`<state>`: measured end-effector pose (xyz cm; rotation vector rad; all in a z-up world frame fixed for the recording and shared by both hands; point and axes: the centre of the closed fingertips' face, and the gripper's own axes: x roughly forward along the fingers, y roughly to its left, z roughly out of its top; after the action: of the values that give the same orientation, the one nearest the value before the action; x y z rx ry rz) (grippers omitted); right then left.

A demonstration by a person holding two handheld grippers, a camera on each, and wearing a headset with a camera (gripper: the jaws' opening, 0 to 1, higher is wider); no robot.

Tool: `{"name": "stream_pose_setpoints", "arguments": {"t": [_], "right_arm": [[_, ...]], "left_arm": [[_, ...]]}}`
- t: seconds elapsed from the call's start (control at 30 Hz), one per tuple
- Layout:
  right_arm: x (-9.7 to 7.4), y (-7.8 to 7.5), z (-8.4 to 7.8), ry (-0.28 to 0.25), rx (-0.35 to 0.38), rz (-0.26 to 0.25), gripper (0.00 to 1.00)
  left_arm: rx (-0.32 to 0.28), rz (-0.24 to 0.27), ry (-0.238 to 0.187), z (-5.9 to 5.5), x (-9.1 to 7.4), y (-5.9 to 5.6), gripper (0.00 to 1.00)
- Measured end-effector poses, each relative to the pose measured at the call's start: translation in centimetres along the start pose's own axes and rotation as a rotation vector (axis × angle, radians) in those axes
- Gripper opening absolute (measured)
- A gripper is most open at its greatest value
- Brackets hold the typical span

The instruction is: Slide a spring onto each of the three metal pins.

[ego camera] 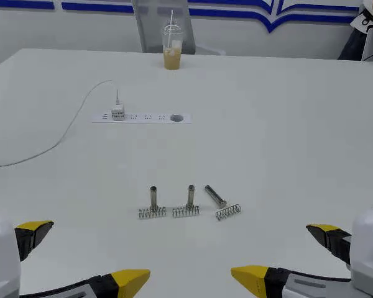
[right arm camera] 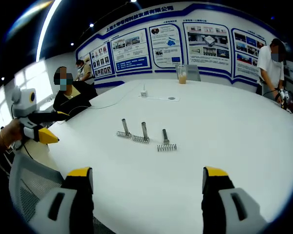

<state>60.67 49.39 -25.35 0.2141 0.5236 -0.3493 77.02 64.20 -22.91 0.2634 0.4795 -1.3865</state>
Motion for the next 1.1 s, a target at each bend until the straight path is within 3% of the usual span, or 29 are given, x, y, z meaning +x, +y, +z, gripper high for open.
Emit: {"name": "stream_pose_setpoints", "arguments": {"t": [0.47,0.73,1.1], "right_arm": [[0.2,-0.6,0.5,-0.016,0.027,-0.01,0.9],[1.2,-1.2,1.7,-0.043,0.046,-0.01,0.86],[3.4,-1.8,2.8,-0.036,0.044,0.0,0.82]], "left_arm": [[0.0,0.009,0.013,-0.1,0.2,0.1,0.96],[0.01,-0.004,0.015,-0.2,0.5,-0.3,0.96],[0.013,0.014,0.01,-0.4,0.7,0.0,0.93]]}}
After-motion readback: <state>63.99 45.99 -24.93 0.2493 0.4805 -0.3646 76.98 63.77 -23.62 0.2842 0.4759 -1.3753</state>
